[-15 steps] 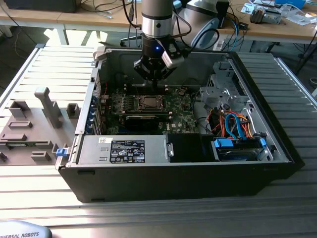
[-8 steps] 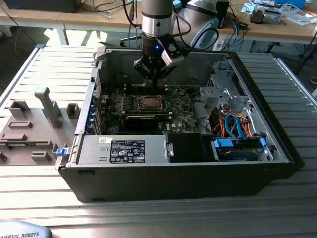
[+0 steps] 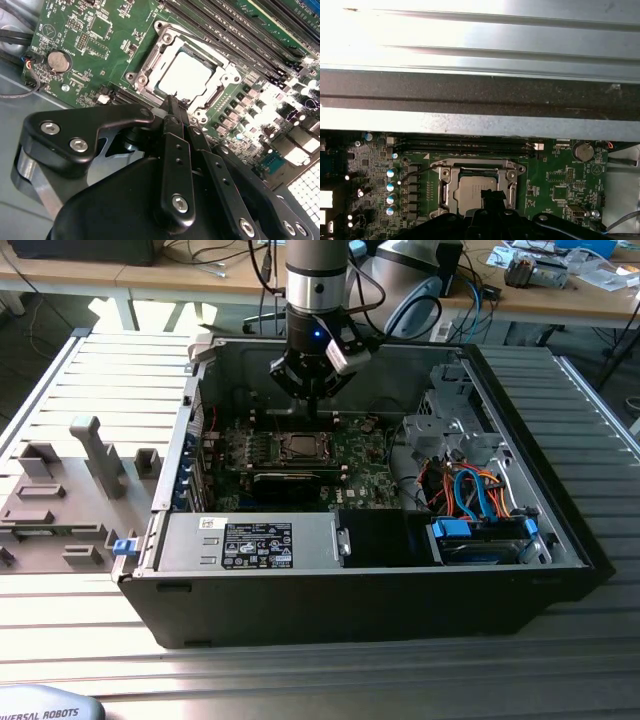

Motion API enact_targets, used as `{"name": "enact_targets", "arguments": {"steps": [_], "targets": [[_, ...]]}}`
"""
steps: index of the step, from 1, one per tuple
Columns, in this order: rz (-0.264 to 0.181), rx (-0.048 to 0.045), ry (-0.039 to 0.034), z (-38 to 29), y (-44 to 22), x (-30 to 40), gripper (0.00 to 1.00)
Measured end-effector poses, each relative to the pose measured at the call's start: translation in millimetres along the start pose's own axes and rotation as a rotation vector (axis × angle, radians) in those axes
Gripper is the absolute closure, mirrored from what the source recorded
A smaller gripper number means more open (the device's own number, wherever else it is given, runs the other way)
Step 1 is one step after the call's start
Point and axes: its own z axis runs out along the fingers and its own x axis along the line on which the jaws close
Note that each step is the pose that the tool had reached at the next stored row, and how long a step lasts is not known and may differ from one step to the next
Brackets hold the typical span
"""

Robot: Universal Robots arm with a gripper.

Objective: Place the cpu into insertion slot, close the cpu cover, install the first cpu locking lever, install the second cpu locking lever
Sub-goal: 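Install the first cpu locking lever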

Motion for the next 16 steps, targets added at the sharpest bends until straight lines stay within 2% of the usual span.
{"name": "enact_targets", "arguments": {"steps": [16], "targets": [[0.0, 0.0036, 0.0001, -0.2, 3.9, 0.4, 0.89]]}}
